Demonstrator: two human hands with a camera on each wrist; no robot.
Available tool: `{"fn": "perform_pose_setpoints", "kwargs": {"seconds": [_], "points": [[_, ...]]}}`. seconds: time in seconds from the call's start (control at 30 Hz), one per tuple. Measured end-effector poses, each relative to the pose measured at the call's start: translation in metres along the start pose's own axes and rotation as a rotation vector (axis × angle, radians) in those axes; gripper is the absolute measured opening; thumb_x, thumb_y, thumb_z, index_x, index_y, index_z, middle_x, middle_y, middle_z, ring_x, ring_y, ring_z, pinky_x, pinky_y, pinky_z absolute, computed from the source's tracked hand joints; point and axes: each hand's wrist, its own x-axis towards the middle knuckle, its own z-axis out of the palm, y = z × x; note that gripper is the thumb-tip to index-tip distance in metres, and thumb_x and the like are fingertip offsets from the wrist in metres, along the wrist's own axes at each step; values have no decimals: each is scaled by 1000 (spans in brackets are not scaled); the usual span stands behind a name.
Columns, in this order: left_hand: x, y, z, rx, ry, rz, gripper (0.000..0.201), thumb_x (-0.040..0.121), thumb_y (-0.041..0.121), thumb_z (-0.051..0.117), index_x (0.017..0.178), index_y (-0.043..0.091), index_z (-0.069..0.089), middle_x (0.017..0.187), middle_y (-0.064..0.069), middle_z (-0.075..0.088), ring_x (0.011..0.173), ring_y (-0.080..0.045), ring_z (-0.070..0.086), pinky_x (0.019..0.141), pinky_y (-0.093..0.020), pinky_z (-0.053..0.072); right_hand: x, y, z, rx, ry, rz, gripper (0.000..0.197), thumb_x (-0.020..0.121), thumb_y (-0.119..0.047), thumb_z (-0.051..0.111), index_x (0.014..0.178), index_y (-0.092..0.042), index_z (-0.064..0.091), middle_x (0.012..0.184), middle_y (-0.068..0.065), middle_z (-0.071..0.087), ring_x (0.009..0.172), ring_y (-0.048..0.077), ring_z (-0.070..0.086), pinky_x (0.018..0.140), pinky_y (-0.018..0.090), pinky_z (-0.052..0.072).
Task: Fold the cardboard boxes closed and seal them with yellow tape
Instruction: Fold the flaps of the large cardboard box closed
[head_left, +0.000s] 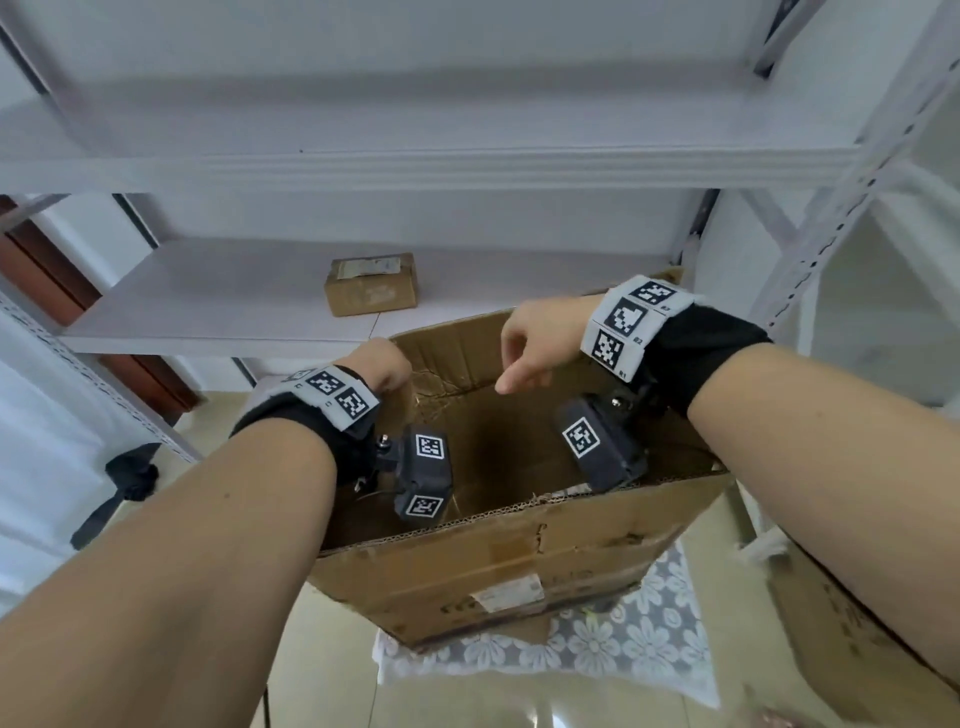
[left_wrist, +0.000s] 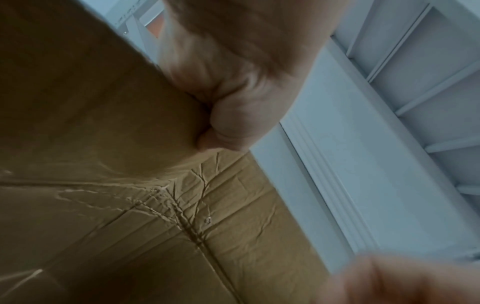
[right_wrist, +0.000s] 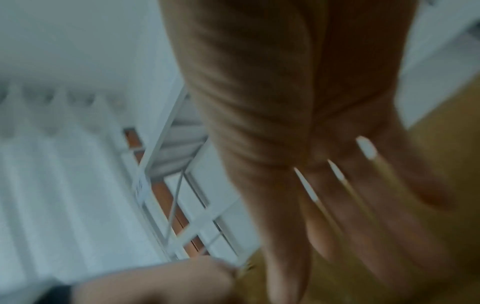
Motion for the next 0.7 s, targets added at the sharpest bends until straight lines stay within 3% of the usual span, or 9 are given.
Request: {"fn": "perform_pose_setpoints", "kwargs": {"seconds": [0.07,0.17,0.23,0.3,0.4,0.47,0.57,0.63,0.7], "points": [[7,-1,-5,134,-12,73,36,100,-2,35,130,-7,54,132,-21,55,125,-30,53,97,-28,42,-13,1,6,109,-158,9,44,82,-55,64,98,-14,65,90,-1,75,83,15,71,78,33,54],[10,-1,-10,29,27,35,28,97,-2,42,118,-3,61,113,-20,56,113,-29,57,82,-22,49,-28,8,17,45,-225,37,65,68,-70,66,102,-15,67,95,2,74,85,16,70,80,36,53],[8,-1,-12,49,70,71,27,97,-1,41,111,-3,64,111,-18,58,110,-29,59,89,-25,47,-33,14,24,21,-249,67,72,59,-72,71,103,-15,68,99,6,73,87,20,68,84,39,54],[8,1,-10,82,90,98,25,97,0,40,105,-3,64,98,-14,57,96,-26,56,89,-27,46,-40,17,30,41,-294,73,67,60,-70,72,103,-18,68,100,3,71,94,21,67,89,39,54],[13,2,-11,88,92,98,13,97,-1,41,92,2,52,74,-8,47,88,-21,47,63,-19,43,-47,16,33,55,-357,31,63,66,-68,69,111,-24,64,102,-7,65,97,11,60,89,33,49],[18,1,-11,143,97,124,12,97,-1,39,92,2,50,76,-8,46,85,-21,48,59,-21,40,-52,11,34,-16,-407,21,68,73,-60,69,126,-21,55,104,-13,58,93,4,55,80,24,44],[25,-2,-11,144,40,137,15,98,4,38,93,0,52,83,-14,54,80,-26,52,70,-30,45,-50,9,40,-186,-425,67,75,81,-37,72,142,-11,38,130,0,52,114,17,52,82,23,42],[28,-4,-7,148,-72,157,18,99,10,42,96,0,57,98,-20,59,86,-30,54,83,-39,48,-47,8,46,-263,-387,80,55,86,-19,68,135,-5,48,115,6,56,99,19,54,67,20,43],[25,-7,-4,102,-91,128,24,98,7,44,107,-7,61,95,-21,62,88,-32,59,82,-38,50,-45,8,50,-358,-342,82,34,89,-11,61,122,-3,57,94,5,55,75,16,50,55,20,37]]}}
